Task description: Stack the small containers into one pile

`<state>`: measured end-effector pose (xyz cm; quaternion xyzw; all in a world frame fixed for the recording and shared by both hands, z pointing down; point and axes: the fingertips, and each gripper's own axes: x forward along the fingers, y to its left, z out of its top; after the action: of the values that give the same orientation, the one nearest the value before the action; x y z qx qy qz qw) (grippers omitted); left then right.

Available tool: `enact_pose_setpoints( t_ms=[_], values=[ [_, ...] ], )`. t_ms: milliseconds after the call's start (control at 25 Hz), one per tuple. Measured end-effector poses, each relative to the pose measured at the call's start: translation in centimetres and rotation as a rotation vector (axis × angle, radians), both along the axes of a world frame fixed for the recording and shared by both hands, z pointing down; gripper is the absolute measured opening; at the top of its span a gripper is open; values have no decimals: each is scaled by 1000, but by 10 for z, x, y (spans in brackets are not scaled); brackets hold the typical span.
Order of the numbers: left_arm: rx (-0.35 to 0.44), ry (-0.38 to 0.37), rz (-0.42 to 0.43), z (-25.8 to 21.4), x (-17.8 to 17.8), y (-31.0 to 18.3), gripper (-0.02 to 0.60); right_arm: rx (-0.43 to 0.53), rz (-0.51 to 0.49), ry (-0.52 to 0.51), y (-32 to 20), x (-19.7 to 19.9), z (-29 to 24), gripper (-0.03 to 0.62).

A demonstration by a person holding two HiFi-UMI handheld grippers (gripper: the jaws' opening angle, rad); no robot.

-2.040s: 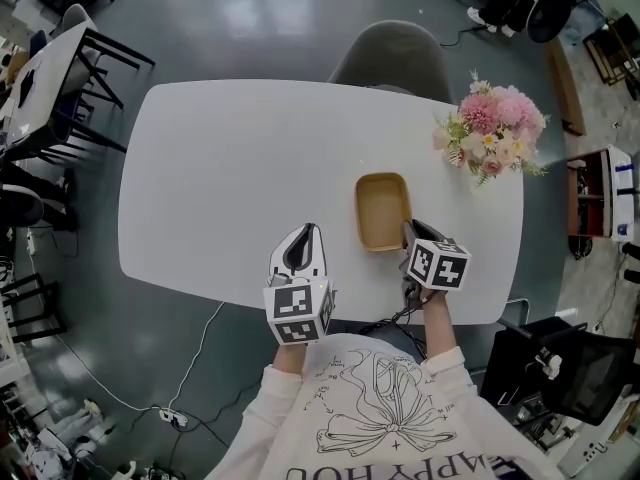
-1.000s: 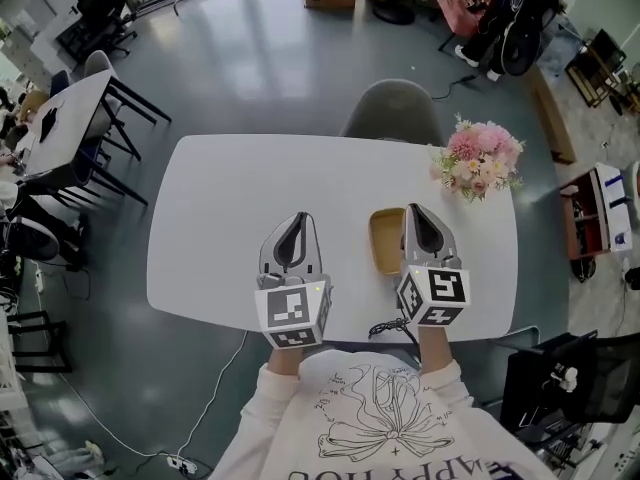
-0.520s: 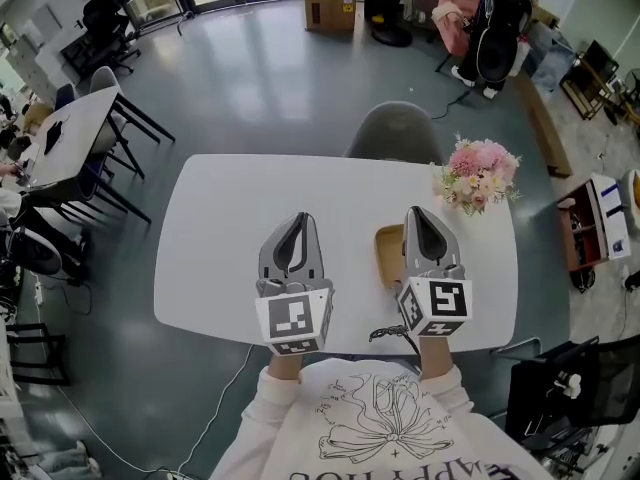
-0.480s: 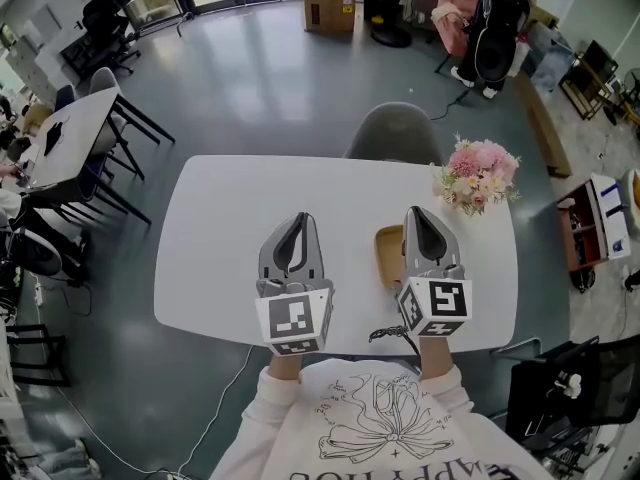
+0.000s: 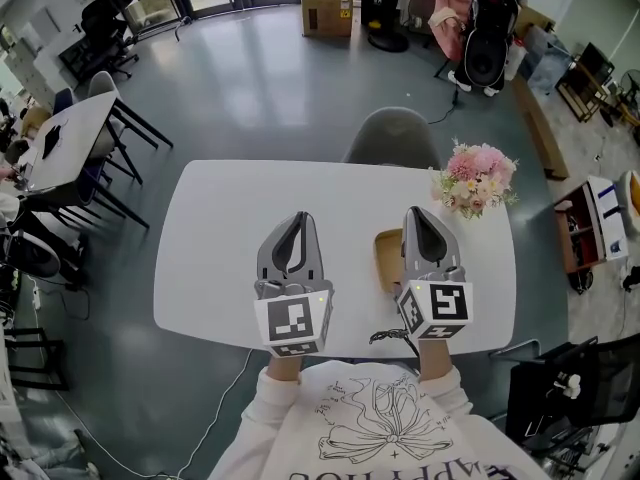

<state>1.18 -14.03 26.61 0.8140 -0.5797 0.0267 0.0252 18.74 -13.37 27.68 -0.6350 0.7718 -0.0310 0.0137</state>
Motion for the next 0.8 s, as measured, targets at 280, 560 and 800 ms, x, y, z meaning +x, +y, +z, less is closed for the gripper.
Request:
enact_pose_setpoints(
  t_ms=[280,560,800],
  values=[
    [-5,4,2,1,2,0,17,-6,3,-12,1,2,1,12],
    [-12,6,6,5,5,3,17,-15,6,-20,4,4,6,11],
    [-15,6,11,6,8,4,17,-20,8,-21,5,7,7,11]
  ],
)
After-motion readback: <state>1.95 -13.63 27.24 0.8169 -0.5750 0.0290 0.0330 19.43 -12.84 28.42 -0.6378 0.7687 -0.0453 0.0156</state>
